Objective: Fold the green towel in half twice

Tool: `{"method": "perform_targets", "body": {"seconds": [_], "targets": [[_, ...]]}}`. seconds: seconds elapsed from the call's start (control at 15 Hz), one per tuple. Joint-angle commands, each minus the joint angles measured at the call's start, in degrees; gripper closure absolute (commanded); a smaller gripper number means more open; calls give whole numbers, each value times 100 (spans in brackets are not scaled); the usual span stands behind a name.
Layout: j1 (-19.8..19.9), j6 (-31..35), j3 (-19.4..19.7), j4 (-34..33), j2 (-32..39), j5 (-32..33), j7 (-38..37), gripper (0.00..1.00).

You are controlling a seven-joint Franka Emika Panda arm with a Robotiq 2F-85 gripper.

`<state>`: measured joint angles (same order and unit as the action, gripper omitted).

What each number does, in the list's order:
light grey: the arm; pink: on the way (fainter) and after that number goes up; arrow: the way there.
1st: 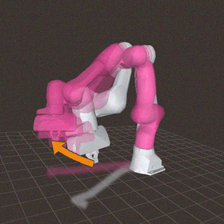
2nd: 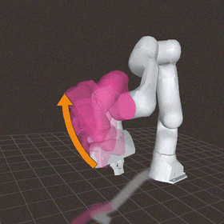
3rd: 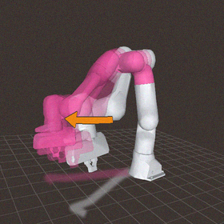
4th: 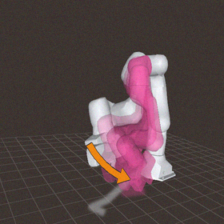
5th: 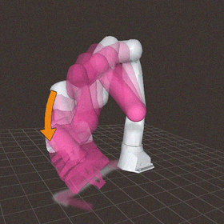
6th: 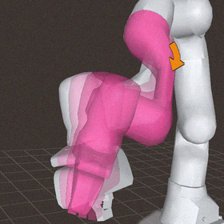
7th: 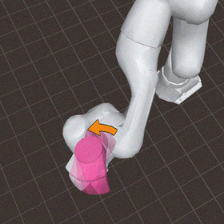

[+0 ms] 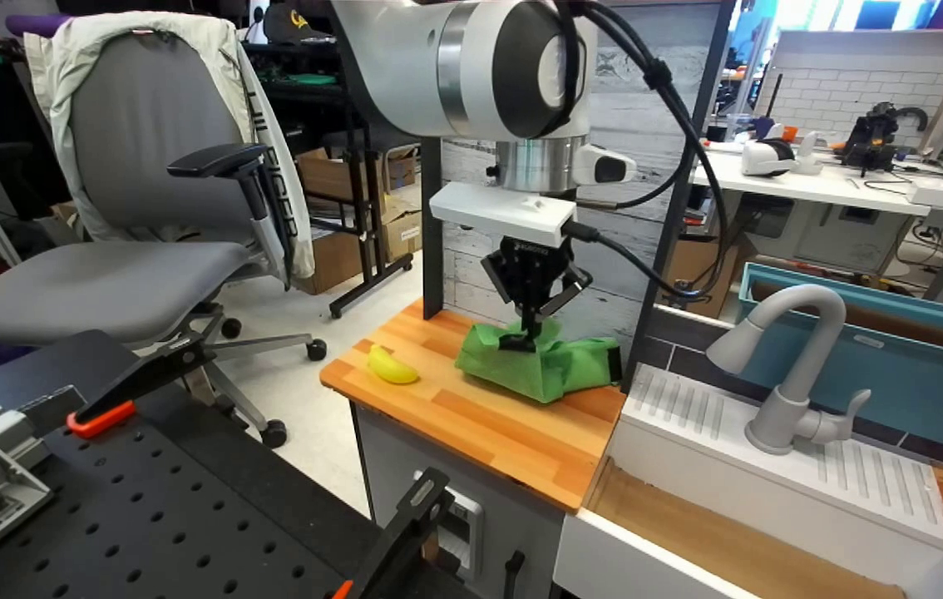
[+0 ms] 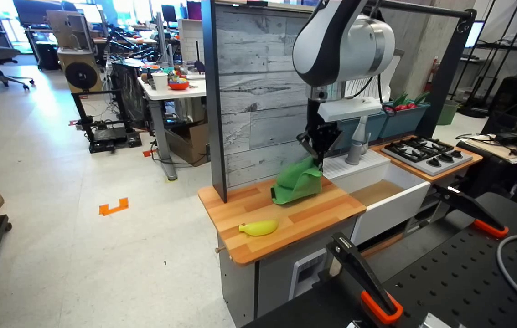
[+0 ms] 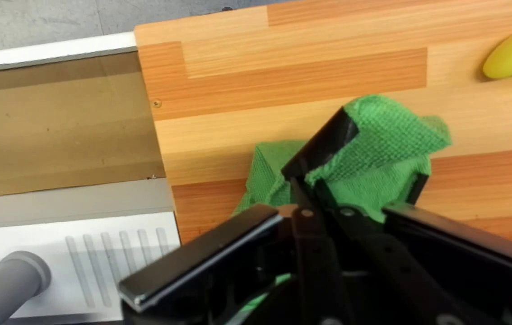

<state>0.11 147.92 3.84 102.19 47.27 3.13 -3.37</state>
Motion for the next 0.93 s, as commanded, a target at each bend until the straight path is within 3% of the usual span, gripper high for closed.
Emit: {"method": "perform_targets", "body": {"seconds": [0.0,0.6,0.87], "targets": [[194,-569,-32,-480,-9,-172,28,99],[235,-1751,16,-2633,1238,-186,-177,99],[211,-1983,44,-3302,1882,-166,-331,99]]}}
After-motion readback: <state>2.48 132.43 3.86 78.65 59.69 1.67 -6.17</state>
